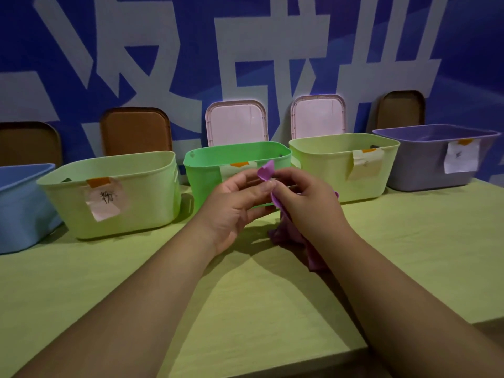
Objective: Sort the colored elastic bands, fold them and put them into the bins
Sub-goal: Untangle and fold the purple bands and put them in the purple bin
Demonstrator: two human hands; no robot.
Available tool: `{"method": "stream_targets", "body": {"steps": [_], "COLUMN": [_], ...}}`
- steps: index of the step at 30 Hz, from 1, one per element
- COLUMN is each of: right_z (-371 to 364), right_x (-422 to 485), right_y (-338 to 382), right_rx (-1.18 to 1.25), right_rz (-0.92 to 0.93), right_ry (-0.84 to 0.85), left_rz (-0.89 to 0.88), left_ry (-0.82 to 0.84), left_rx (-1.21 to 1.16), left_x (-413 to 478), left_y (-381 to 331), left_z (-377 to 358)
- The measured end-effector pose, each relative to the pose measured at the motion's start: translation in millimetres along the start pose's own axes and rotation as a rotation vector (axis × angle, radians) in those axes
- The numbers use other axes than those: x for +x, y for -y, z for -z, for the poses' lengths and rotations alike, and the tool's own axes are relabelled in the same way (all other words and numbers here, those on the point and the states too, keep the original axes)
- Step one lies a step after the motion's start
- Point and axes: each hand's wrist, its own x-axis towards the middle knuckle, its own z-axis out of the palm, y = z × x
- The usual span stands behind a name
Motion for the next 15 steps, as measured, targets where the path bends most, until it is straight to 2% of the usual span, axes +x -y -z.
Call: {"method": "stream_targets", "body": {"steps": [9, 15], "right_z": [7, 9], "right_x": [-2, -2], "right_y": [6, 8], "right_rx": [0.145, 0.17], "right_rz": [-0.058, -0.1], "right_ry": [0.026, -0.013], "left_rz": [-0.007, -0.047], "left_ry": [-0.06, -0.043], "left_rx": [0.093, 0.298], "left_x": [1, 1], "left_y": [-3, -1], "left_z": [10, 14]}}
